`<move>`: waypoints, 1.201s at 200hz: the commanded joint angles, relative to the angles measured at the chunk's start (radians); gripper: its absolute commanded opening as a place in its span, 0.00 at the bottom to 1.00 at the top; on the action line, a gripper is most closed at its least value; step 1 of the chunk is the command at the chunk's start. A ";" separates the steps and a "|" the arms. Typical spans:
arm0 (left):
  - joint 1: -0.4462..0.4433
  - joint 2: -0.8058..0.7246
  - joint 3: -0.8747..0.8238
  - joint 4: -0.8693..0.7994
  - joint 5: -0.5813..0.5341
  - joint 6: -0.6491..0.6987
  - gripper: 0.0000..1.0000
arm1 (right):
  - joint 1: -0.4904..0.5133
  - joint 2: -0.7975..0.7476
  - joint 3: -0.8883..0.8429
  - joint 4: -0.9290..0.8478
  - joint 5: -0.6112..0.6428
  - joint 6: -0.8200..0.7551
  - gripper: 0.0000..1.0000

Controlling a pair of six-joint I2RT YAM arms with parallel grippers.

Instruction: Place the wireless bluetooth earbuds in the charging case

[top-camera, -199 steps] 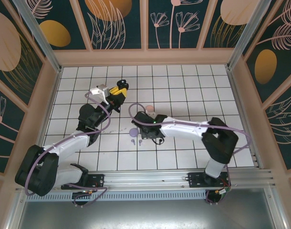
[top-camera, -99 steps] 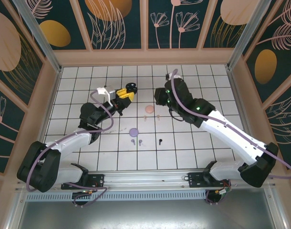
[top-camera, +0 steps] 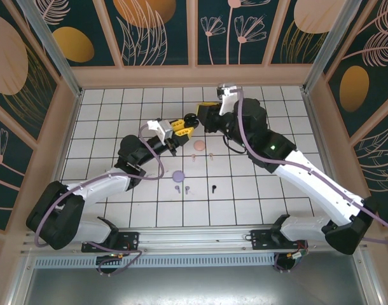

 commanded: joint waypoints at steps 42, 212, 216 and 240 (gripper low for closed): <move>-0.015 0.028 0.027 0.123 -0.017 0.085 0.00 | 0.019 -0.067 -0.110 0.199 -0.078 -0.055 0.17; -0.029 -0.012 0.030 0.073 -0.007 0.104 0.00 | 0.043 -0.018 -0.182 0.252 -0.057 -0.028 0.16; -0.030 -0.013 0.032 0.071 -0.007 0.105 0.00 | 0.043 -0.016 -0.182 0.252 -0.057 -0.028 0.16; -0.034 -0.013 0.032 0.070 -0.007 0.105 0.00 | 0.042 -0.011 -0.179 0.252 -0.057 -0.029 0.16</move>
